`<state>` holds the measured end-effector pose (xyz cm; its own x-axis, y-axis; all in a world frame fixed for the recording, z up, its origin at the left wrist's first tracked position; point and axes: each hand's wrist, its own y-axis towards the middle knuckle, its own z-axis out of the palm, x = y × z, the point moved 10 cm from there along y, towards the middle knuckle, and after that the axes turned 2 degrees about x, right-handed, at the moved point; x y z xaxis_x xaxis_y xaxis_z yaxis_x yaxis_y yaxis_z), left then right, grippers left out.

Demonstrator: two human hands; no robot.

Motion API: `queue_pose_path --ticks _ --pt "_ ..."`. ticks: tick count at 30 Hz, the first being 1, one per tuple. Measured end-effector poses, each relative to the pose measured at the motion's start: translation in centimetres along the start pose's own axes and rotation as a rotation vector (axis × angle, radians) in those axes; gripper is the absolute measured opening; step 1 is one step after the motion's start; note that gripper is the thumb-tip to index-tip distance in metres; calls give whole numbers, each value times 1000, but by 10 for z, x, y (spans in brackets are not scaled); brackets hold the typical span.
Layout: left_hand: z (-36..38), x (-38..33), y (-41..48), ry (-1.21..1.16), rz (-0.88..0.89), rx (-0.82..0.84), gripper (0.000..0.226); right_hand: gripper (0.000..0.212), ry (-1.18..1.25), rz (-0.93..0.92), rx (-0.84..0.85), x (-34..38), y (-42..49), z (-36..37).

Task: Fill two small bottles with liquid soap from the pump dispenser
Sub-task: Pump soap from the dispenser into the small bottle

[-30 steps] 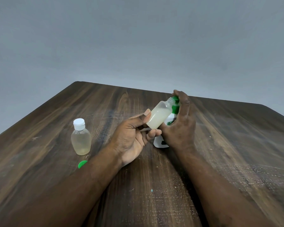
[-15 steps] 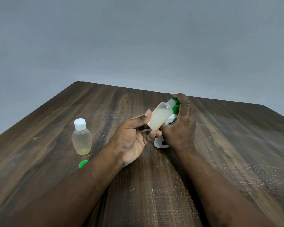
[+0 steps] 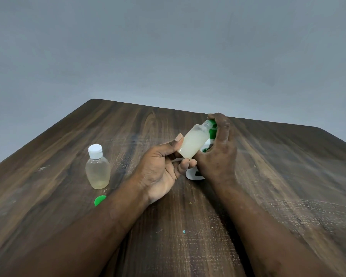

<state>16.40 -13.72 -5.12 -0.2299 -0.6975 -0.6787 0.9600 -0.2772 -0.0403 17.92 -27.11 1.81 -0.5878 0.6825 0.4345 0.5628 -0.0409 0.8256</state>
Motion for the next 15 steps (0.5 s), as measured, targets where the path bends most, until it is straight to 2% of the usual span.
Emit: queue_pose_path --ticks 4,8,11,15 --pt "-1 0 1 2 -1 -8 40 79 6 3 11 -3 -2 0" --pt "1 1 0 -1 -12 3 34 87 13 6 31 -5 -2 1" --pt "1 1 1 1 -17 6 44 86 23 4 30 -3 -1 1" --pt "-2 1 3 0 -21 -2 46 77 14 5 33 -3 0 2"
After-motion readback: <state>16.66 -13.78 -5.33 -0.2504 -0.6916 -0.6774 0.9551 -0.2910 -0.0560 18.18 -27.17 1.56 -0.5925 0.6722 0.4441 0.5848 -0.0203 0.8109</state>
